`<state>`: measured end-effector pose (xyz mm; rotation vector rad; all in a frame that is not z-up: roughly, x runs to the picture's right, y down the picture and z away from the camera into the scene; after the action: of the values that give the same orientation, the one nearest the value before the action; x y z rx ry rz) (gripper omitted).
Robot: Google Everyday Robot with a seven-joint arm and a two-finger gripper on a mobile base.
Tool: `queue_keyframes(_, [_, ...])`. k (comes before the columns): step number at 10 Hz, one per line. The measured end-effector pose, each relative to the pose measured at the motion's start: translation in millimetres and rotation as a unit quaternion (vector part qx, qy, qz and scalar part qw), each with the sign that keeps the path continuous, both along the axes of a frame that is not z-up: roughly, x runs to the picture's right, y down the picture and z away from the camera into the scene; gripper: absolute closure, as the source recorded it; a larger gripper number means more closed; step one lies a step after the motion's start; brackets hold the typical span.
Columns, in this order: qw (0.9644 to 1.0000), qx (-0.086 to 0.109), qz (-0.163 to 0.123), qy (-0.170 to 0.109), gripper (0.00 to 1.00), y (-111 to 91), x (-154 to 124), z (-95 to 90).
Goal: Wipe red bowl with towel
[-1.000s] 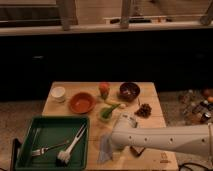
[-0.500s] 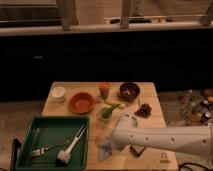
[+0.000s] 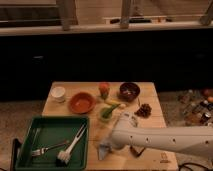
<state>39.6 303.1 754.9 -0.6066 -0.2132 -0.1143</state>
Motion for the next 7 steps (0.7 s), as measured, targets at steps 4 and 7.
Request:
queue_keyframes(4, [0.9997,-0.011,-0.022,-0.009,1.0,-9.3,-7.3,-8.4])
queue_keyframes(7, [0.9993,-0.014,-0.035,-0.007,1.0,-21.6,-4.7,-20.1])
